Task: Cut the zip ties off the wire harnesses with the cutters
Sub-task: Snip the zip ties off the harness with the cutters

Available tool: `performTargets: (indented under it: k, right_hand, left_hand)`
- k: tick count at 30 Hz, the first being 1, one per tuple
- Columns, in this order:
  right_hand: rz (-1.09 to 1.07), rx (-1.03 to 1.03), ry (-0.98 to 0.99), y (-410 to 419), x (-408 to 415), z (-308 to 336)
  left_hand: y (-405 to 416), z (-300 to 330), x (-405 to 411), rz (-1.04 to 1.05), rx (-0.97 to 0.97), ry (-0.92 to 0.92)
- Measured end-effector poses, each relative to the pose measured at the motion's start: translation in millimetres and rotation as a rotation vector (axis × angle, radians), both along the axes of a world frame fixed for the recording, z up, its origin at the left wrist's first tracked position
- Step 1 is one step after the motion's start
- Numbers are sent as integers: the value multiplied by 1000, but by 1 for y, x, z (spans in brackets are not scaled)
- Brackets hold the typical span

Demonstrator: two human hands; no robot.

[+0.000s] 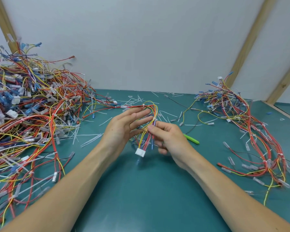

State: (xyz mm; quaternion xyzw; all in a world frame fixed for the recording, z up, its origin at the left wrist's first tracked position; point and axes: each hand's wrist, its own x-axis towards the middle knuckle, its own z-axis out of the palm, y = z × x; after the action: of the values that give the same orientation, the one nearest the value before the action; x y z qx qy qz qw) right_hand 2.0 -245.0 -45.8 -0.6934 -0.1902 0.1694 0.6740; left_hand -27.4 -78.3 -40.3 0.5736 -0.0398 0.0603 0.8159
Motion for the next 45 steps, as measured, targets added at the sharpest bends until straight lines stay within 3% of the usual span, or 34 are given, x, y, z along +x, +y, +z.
performTargets:
  k: [4, 8, 14, 21, 33, 41, 43, 45]
  right_hand:
    - [6, 109, 65, -8, 8, 3]
    - [33, 110, 43, -10, 10, 2]
    - [18, 26, -75, -8, 9, 2]
    - [14, -205, -517, -4, -2, -1]
    - [-209, -649, -935, -2, -8, 0]
    - [-245, -746, -1030, -5, -5, 1]
    - [-243, -727, -983, -5, -6, 1]
    - [-250, -533, -785, -5, -3, 3]
  left_hand:
    - [2, -1, -2, 287, -8, -34]
    - [7, -3, -1, 494, 122, -89]
    - [-2, -10, -3, 494, 415, -63]
    - [-8, -5, -6, 468, 432, -160]
    - [-11, -8, -8, 419, 537, -165]
    - [-12, -7, -7, 377, 465, -161]
    - [-12, -9, -6, 364, 457, -167]
    - [-13, -10, -6, 364, 450, -169]
